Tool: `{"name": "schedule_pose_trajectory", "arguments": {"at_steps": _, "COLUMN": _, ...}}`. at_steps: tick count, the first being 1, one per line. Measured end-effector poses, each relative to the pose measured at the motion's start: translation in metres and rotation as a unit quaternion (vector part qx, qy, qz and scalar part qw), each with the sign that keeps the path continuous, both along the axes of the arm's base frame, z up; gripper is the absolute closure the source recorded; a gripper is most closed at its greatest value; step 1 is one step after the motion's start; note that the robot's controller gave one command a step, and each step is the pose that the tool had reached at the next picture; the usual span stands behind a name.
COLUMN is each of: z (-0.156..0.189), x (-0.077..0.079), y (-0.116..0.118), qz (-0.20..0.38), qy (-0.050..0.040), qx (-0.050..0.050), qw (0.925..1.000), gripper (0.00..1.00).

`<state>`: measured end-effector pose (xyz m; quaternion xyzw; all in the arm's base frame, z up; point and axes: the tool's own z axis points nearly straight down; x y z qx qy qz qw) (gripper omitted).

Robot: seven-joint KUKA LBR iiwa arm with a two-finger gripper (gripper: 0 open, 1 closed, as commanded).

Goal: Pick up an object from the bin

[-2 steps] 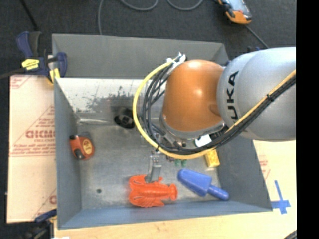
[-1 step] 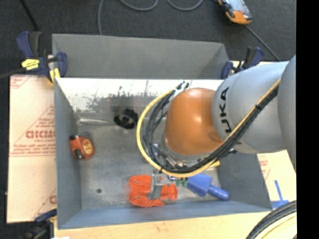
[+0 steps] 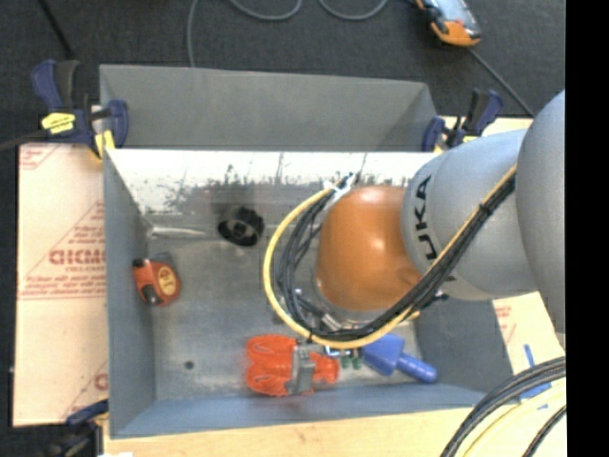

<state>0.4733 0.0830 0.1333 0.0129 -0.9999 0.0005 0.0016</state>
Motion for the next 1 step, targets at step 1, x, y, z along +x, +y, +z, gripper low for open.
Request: {"name": "schedule_pose_trajectory", "arguments": {"at_steps": 1, "z": -0.0456, "x": 0.0079, "y": -0.001, "qz": 0.054, "qy": -0.0048, "qx": 0.001, "qw": 0.9985, "gripper": 0.0}}
